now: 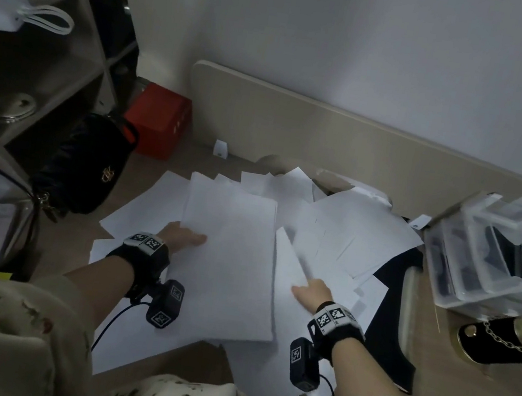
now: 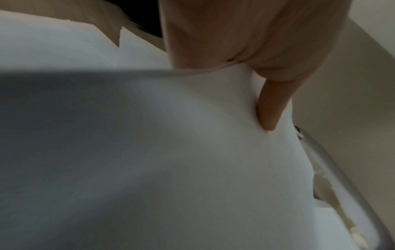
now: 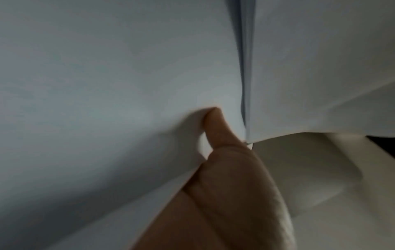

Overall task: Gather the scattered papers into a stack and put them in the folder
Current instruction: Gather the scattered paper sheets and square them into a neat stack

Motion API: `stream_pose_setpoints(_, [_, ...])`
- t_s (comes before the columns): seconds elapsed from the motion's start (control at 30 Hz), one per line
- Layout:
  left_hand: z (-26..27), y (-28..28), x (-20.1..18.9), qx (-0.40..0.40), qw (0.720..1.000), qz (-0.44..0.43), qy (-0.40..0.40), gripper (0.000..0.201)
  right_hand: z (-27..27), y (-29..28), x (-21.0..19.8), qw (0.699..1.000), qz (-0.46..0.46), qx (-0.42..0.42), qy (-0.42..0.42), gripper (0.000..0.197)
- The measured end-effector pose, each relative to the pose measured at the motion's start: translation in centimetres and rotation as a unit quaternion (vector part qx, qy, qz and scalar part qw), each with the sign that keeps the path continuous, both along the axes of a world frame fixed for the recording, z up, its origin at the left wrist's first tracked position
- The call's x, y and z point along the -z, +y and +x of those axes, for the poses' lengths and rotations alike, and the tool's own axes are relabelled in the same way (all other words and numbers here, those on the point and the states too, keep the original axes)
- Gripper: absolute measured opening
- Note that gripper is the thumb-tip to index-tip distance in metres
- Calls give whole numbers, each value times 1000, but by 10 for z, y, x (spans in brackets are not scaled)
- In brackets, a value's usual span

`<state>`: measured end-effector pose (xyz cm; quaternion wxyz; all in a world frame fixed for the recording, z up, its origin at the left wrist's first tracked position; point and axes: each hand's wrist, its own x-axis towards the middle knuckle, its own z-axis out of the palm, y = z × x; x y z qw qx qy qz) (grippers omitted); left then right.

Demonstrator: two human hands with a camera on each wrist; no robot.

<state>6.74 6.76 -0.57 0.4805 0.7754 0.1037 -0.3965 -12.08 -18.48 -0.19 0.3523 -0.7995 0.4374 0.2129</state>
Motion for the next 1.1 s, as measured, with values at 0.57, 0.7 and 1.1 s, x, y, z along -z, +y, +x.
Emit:
stream_pose_setpoints(0.57, [4,2,-10,-87,995,-26,28,45,19,-13,17,980,20,172,-98,32])
stream_pose_setpoints(0.7, [8,0,-1,-51,998,18,18,53,30,-9,18,968,93,205,-114,37])
stream_pose_setpoints(1.1, [5,-3,4,-9,993,107,-47,53,36,14,24,977,143,122,-102,28])
